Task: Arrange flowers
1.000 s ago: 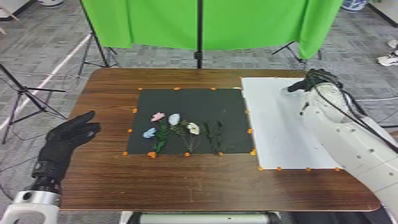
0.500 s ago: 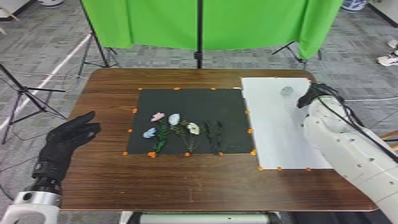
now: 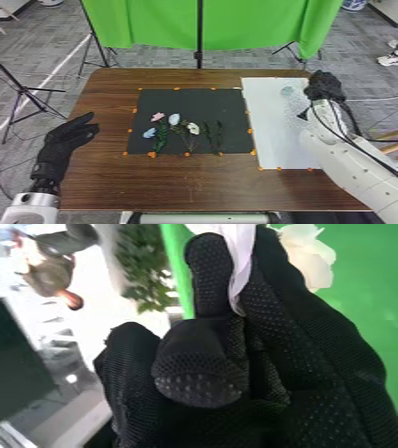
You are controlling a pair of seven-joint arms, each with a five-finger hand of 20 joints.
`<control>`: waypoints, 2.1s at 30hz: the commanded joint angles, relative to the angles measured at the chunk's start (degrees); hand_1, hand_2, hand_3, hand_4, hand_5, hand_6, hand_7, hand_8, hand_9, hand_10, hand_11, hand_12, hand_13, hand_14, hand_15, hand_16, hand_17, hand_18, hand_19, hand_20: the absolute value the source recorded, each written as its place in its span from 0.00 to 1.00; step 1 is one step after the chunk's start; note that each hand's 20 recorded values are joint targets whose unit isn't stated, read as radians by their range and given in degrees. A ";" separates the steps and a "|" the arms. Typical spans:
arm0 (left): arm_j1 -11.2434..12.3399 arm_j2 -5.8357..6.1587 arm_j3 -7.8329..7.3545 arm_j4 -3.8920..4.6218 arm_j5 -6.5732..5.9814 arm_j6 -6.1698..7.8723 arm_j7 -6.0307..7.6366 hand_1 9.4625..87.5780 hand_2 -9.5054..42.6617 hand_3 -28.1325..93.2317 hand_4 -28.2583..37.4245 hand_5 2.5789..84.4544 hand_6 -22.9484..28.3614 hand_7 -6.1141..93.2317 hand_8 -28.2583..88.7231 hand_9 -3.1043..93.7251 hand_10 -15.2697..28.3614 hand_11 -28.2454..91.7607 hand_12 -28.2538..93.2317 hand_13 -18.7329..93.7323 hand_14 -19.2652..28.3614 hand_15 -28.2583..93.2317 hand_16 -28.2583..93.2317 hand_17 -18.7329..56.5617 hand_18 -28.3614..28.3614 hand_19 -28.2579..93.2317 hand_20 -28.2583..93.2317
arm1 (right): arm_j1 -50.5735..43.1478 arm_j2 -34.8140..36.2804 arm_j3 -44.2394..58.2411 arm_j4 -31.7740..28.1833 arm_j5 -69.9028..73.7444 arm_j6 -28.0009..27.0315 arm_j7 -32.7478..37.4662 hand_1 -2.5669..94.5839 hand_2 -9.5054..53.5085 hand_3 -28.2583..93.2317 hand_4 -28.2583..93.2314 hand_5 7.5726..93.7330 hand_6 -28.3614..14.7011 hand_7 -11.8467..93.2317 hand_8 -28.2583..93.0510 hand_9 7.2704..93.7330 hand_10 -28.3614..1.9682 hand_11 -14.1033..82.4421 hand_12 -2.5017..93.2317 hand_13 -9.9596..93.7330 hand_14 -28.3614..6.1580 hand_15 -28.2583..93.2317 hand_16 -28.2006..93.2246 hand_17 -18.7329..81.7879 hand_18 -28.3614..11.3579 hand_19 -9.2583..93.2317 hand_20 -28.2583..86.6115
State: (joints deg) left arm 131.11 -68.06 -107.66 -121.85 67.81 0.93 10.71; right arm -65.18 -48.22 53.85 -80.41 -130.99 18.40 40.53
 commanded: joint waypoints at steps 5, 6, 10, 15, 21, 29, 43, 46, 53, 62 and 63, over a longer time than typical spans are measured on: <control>-0.25 0.13 0.46 0.30 0.37 -0.80 -0.74 0.41 0.10 0.78 0.37 0.50 0.56 0.15 0.19 0.51 0.65 0.39 0.33 0.52 0.76 0.39 0.22 0.39 0.72 0.33 0.39 | 8.60 -3.14 -5.94 -17.48 2.48 -8.80 -16.25 0.69 0.00 0.70 0.07 0.78 0.65 0.42 0.29 0.88 0.65 0.27 0.51 0.91 0.73 0.82 0.50 0.80 0.33 1.00 0.79; -0.38 0.20 0.55 0.33 0.46 -0.82 -0.80 0.41 0.10 0.78 0.37 0.50 0.56 0.15 0.19 0.51 0.65 0.39 0.33 0.52 0.76 0.39 0.22 0.39 0.72 0.33 0.39 | 8.67 -4.04 -7.02 -17.50 2.27 -10.23 -17.17 0.69 0.00 0.70 0.07 0.77 0.65 0.43 0.29 0.88 0.65 0.27 0.51 0.91 0.74 0.82 0.50 0.79 0.34 1.00 0.79; -0.80 0.35 0.88 0.50 0.45 -1.04 -1.00 0.41 0.10 0.78 0.37 0.50 0.56 0.15 0.19 0.51 0.65 0.39 0.33 0.51 0.76 0.38 0.22 0.39 0.72 0.33 0.39 | 8.89 -6.83 -10.93 -16.62 2.74 -17.00 -19.23 0.69 0.00 0.70 0.06 0.77 0.66 0.44 0.28 0.88 0.66 0.26 0.51 0.90 0.74 0.83 0.50 0.79 0.34 1.00 0.79; -0.96 0.32 0.97 0.71 0.43 -1.36 -1.24 0.41 0.10 0.78 0.37 0.50 0.56 0.15 0.19 0.51 0.65 0.39 0.33 0.52 0.76 0.38 0.22 0.39 0.72 0.33 0.39 | 7.49 -9.81 -11.96 -15.07 2.55 -22.99 -19.67 0.68 0.00 0.71 0.06 0.76 0.67 0.45 0.28 0.87 0.66 0.26 0.51 0.90 0.74 0.83 0.50 0.79 0.35 1.00 0.79; -1.12 0.34 0.88 0.85 0.49 -2.10 -1.55 0.41 0.10 0.78 0.37 0.50 0.56 0.15 0.19 0.51 0.65 0.39 0.34 0.51 0.76 0.38 0.22 0.39 0.72 0.33 0.39 | 6.76 -10.93 -13.42 -13.31 2.70 -24.76 -19.37 0.68 0.00 0.71 0.06 0.76 0.67 0.45 0.28 0.87 0.67 0.26 0.51 0.90 0.73 0.83 0.50 0.79 0.35 1.00 0.79; -1.25 0.52 0.84 0.96 0.42 -2.45 -1.60 0.41 0.10 0.78 0.37 0.50 0.56 0.15 0.19 0.51 0.66 0.39 0.33 0.51 0.76 0.39 0.22 0.39 0.72 0.33 0.39 | 6.19 -10.52 -13.68 -14.26 3.55 -26.80 -19.01 0.67 0.00 0.72 0.07 0.74 0.67 0.46 0.29 0.86 0.66 0.24 0.50 0.89 0.73 0.83 0.50 0.78 0.34 1.00 0.79; -0.99 0.42 0.55 0.78 0.65 -2.57 -1.54 0.41 0.09 0.78 0.38 0.50 0.56 0.15 0.19 0.51 0.65 0.39 0.33 0.51 0.76 0.38 0.22 0.39 0.72 0.33 0.39 | 6.23 -9.24 -11.96 -15.90 5.97 -32.86 -19.53 0.54 0.00 0.77 0.07 0.63 0.65 0.36 0.27 0.68 0.48 0.35 0.28 0.84 0.67 0.83 0.50 0.74 0.32 1.00 0.77; -1.14 0.38 0.60 0.85 0.72 -2.80 -1.50 0.40 0.09 0.78 0.37 0.50 0.56 0.15 0.19 0.51 0.66 0.39 0.34 0.51 0.76 0.38 0.22 0.39 0.72 0.33 0.39 | 6.24 -8.88 -11.49 -16.20 6.47 -34.33 -19.78 0.52 0.00 0.79 0.07 0.62 0.65 0.34 0.23 0.66 0.46 0.35 0.28 0.84 0.66 0.84 0.49 0.73 0.31 1.00 0.77; -0.95 0.38 0.29 0.70 0.69 -2.77 -1.49 0.40 0.08 0.79 0.37 0.50 0.56 0.15 0.19 0.51 0.65 0.39 0.34 0.51 0.76 0.38 0.22 0.39 0.72 0.32 0.39 | 5.99 -8.11 -9.37 -17.75 8.29 -39.30 -20.02 0.49 0.00 0.80 0.07 0.61 0.66 0.34 0.15 0.63 0.44 0.33 0.28 0.83 0.65 0.84 0.49 0.72 0.30 1.00 0.76; -0.72 0.17 0.37 0.53 0.72 -2.69 -1.52 0.39 0.08 0.79 0.36 0.50 0.56 0.15 0.19 0.51 0.65 0.38 0.34 0.51 0.76 0.38 0.22 0.38 0.72 0.32 0.39 | 6.31 -7.78 -6.34 -18.79 8.91 -44.27 -19.99 0.46 0.00 0.79 0.08 0.58 0.65 0.30 0.15 0.61 0.42 0.32 0.28 0.81 0.60 0.83 0.49 0.70 0.27 1.00 0.74; -0.72 0.08 0.34 0.49 0.74 -2.67 -1.55 0.39 0.08 0.79 0.36 0.50 0.56 0.15 0.19 0.51 0.65 0.38 0.34 0.51 0.76 0.38 0.22 0.38 0.72 0.32 0.39 | 6.12 -7.32 -5.74 -19.04 9.07 -42.96 -19.57 0.45 0.00 0.79 0.08 0.58 0.64 0.30 0.16 0.61 0.42 0.31 0.28 0.81 0.59 0.82 0.49 0.69 0.26 1.00 0.74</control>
State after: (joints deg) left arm 129.59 -67.48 -107.22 -121.37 68.18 -1.20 9.68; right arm -59.37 -56.68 44.90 -98.11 -122.55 -24.14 20.62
